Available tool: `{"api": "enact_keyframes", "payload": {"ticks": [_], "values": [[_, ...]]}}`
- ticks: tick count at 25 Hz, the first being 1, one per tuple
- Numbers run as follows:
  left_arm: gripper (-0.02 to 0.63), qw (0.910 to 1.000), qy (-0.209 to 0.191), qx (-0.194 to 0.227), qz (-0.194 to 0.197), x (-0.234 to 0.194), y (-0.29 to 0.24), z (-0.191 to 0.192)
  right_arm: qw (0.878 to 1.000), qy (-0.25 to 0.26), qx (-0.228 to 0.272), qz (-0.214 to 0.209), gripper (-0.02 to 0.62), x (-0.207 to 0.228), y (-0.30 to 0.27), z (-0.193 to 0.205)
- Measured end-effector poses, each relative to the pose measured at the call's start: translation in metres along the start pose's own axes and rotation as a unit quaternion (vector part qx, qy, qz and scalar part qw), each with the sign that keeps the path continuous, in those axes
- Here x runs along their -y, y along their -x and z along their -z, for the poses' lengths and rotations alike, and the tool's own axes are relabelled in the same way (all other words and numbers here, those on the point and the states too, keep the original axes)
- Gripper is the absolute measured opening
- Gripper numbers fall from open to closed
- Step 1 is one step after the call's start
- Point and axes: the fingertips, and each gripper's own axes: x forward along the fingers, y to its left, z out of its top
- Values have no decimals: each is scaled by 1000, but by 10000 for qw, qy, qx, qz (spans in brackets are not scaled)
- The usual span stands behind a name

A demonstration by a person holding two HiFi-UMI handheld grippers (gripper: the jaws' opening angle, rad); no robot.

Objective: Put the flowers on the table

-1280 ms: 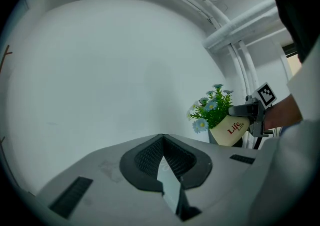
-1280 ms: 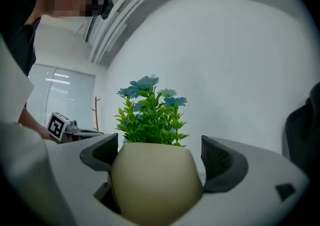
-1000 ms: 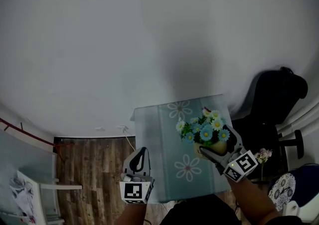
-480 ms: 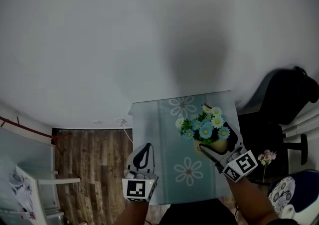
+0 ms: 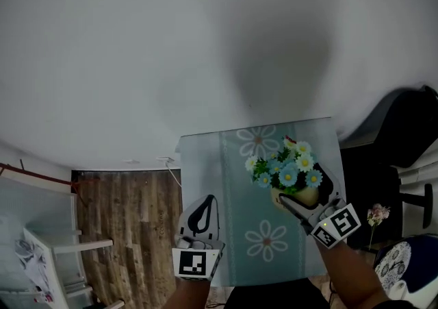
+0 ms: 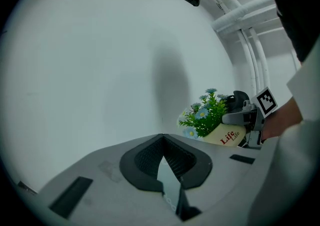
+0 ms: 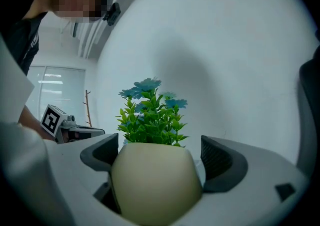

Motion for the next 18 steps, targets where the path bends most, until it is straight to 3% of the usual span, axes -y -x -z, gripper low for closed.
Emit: {"api": "enact_keyframes", "payload": {"ticks": [9, 18], "values": [[5, 9994, 199, -250, -148, -2, -1, 30, 9999, 16, -91, 68, 538, 9, -25, 39], [5, 9985, 311, -400, -197, -1, -3, 59, 9990, 346, -282, -51, 538, 10, -42, 67]]}}
